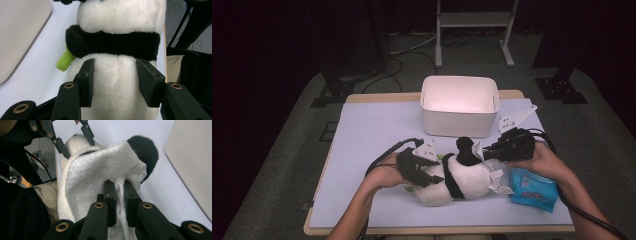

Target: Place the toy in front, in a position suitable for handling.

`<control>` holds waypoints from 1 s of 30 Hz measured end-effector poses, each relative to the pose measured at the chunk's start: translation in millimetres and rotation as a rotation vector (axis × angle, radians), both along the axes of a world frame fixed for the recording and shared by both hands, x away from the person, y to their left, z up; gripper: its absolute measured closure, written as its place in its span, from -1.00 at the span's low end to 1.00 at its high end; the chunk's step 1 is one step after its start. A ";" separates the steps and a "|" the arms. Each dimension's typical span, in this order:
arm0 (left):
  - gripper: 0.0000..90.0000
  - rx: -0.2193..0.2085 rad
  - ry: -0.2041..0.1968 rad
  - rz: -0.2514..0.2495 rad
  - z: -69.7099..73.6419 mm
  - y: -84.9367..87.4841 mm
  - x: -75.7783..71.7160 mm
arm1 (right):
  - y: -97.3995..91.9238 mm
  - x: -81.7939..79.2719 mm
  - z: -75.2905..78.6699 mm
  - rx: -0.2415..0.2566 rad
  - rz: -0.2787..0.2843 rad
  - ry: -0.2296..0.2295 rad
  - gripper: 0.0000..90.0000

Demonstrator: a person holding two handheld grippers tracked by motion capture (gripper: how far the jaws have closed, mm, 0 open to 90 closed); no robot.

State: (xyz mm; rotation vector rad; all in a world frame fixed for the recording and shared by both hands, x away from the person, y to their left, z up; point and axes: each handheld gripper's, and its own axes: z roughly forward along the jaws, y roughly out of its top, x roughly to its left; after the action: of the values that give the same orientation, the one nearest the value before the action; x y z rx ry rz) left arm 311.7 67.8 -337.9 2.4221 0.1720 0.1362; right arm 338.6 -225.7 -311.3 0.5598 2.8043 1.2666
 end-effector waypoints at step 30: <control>0.05 0.015 0.038 -0.026 -0.3 -18.8 3.0 | -2.0 -10.3 -2.2 0.020 0.015 0.001 0.85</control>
State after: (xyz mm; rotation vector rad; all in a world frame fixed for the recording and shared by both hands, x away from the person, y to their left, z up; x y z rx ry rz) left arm 314.7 49.0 -338.2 2.4420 0.1570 0.0801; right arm 328.3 -227.7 -313.5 0.5414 2.8044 1.2991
